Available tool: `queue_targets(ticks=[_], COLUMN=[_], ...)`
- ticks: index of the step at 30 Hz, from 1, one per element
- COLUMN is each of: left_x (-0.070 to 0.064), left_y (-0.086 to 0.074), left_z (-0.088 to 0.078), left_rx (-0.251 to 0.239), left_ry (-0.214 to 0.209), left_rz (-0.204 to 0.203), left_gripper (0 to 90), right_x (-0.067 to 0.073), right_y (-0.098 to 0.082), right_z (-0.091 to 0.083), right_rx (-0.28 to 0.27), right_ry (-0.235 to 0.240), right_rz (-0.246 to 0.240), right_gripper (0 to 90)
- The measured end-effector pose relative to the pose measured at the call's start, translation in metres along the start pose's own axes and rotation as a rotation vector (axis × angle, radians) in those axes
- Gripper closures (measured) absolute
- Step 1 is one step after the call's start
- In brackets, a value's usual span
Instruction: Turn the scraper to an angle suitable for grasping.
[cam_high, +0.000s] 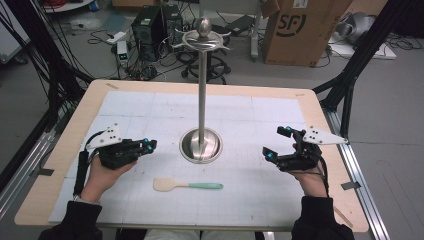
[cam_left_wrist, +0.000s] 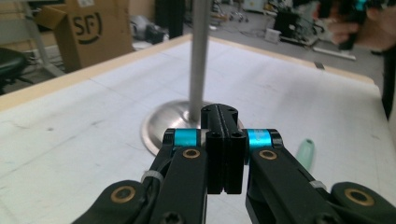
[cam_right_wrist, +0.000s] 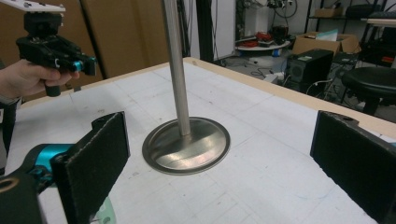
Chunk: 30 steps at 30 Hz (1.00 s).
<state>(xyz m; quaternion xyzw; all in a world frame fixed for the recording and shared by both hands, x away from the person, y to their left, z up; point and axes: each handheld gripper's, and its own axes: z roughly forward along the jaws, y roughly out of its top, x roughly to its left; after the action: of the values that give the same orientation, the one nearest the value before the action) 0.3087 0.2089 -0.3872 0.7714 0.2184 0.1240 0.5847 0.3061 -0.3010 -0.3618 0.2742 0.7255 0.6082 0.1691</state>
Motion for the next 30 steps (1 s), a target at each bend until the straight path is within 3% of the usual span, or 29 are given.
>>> queue_targets(ticks=[2, 3, 4, 6, 10, 13, 24, 30], left_x=[-0.002, -0.006, -0.006, -0.013, -0.024, -0.028, -0.027, -0.029], left_y=[-0.001, -0.005, -0.005, -0.009, -0.014, -0.017, -0.032, -0.038], left_z=[0.003, 0.010, 0.010, 0.021, 0.035, 0.042, 0.065, 0.073], left_rx=[0.018, 0.053, 0.053, 0.106, 0.153, 0.191, 0.326, 0.362], left_ry=[-0.010, -0.036, -0.036, -0.089, -0.124, -0.117, -0.126, -0.129], left_rz=[0.004, 0.002, 0.002, 0.006, -0.005, 0.020, 0.015, 0.037], left_gripper=[89.9, 89.9, 89.9, 89.9, 89.9, 89.9, 89.9, 89.9], right_x=[0.000, 0.000, 0.000, 0.000, 0.001, 0.002, 0.003, 0.004], right_y=[0.000, 0.000, 0.000, 0.000, 0.000, 0.001, 0.000, -0.002], right_z=[0.001, 0.001, 0.001, 0.001, 0.003, 0.006, 0.008, 0.007], right_rx=[0.005, 0.005, 0.005, 0.004, 0.004, 0.011, 0.023, 0.026], right_ry=[0.003, 0.004, 0.004, 0.003, 0.006, 0.015, 0.017, 0.013], right_rz=[0.000, 0.000, 0.000, -0.001, -0.002, -0.004, -0.011, -0.009], right_gripper=[3.7, 3.7, 3.7, 3.7, 3.7, 3.7, 3.7, 3.7])
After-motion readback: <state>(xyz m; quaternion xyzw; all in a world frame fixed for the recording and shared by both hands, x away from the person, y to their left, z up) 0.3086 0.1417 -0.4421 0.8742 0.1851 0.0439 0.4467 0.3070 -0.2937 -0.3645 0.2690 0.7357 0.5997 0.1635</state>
